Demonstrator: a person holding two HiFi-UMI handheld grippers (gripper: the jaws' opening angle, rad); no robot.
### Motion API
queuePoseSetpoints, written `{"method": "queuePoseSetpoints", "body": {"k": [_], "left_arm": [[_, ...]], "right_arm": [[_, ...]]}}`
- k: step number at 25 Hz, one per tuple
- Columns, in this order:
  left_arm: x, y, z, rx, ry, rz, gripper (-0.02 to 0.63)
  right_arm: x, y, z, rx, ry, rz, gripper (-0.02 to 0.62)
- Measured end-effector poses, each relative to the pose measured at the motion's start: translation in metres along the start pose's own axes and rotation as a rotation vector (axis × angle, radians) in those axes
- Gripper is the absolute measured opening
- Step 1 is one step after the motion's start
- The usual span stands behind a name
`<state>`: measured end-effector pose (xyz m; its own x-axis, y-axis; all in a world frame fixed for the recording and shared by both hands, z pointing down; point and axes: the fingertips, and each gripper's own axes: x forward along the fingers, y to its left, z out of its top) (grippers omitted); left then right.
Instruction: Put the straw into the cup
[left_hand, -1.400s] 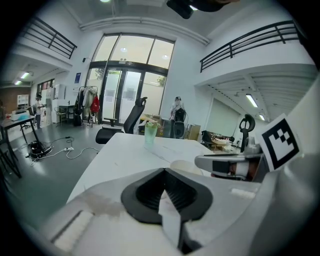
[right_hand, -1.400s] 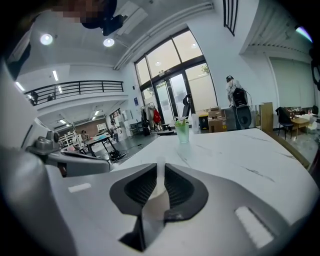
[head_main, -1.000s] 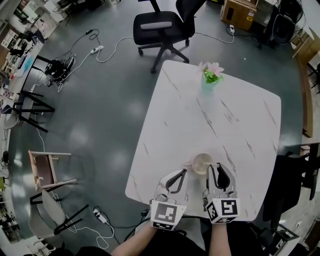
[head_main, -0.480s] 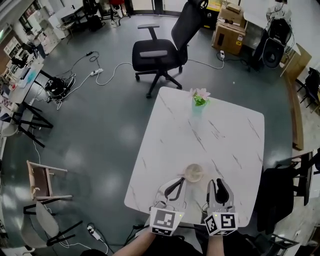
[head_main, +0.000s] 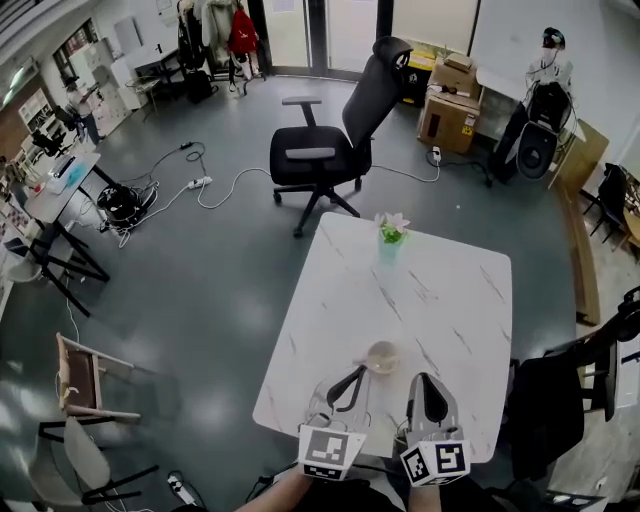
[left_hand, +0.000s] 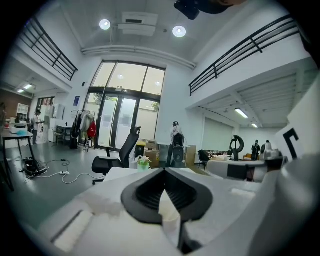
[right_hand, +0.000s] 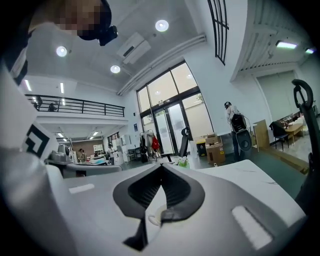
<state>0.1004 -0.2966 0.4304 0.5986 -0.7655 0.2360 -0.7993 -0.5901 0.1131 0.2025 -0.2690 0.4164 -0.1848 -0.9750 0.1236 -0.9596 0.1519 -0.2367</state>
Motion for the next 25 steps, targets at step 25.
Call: {"method": "queuePoseSetpoints", "body": {"k": [25], "left_arm": [[-0.031, -0.008, 0.054, 0.045, -0.161, 0.042, 0.002]], "right_arm": [[-0.018, 0.03, 0.046, 0.013, -0.098, 0.102, -0.008]]}}
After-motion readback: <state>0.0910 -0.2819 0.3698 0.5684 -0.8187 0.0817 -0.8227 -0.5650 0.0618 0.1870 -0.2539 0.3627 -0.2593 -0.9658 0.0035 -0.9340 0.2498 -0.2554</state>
